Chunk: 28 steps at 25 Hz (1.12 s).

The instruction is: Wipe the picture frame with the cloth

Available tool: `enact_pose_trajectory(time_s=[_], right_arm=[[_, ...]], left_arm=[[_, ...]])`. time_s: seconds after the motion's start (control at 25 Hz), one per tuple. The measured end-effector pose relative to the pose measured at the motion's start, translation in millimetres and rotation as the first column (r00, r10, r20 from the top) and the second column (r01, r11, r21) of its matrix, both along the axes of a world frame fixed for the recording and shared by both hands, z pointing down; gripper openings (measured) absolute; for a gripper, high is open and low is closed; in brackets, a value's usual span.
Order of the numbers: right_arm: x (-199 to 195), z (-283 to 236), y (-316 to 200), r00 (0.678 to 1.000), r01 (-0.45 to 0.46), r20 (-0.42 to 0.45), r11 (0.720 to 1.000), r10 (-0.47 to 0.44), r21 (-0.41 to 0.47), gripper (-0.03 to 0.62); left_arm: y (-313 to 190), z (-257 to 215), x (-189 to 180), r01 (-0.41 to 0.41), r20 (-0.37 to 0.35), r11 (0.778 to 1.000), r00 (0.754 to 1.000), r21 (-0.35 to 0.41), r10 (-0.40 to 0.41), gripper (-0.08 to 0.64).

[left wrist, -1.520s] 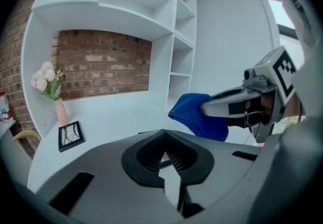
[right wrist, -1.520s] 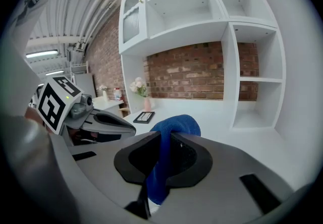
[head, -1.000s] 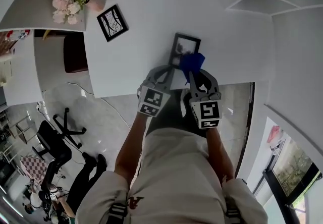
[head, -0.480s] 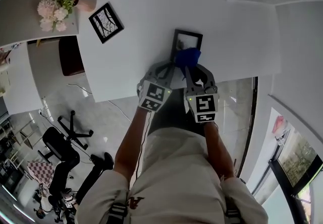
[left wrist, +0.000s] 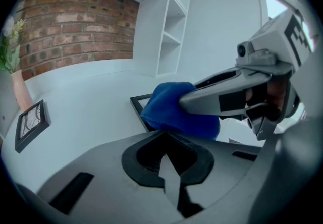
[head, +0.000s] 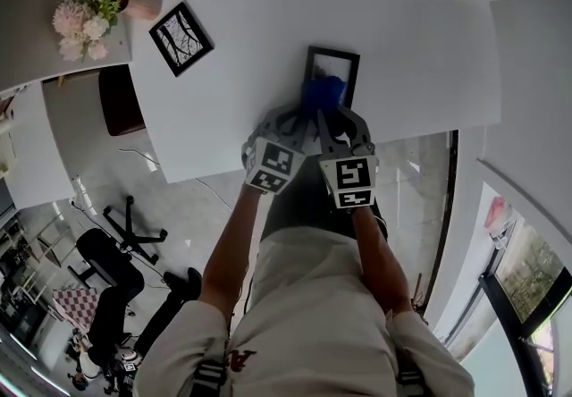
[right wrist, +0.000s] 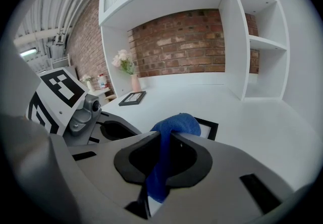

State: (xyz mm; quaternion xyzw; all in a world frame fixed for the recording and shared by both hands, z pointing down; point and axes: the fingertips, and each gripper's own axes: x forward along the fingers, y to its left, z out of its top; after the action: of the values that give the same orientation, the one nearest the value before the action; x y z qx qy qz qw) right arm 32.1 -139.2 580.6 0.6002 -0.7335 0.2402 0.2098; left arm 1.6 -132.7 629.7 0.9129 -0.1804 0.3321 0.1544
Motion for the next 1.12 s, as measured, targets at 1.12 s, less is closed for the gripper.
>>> enact_pose_trajectory(time_s=[1.12], right_arm=[[31,32,4,0.986,0.02,-0.166,0.996,-0.034,-0.086,0.034]], left_arm=[[-2,-2,2,0.028,0.003,1.0,1.0,-0.003,-0.028,0.002]])
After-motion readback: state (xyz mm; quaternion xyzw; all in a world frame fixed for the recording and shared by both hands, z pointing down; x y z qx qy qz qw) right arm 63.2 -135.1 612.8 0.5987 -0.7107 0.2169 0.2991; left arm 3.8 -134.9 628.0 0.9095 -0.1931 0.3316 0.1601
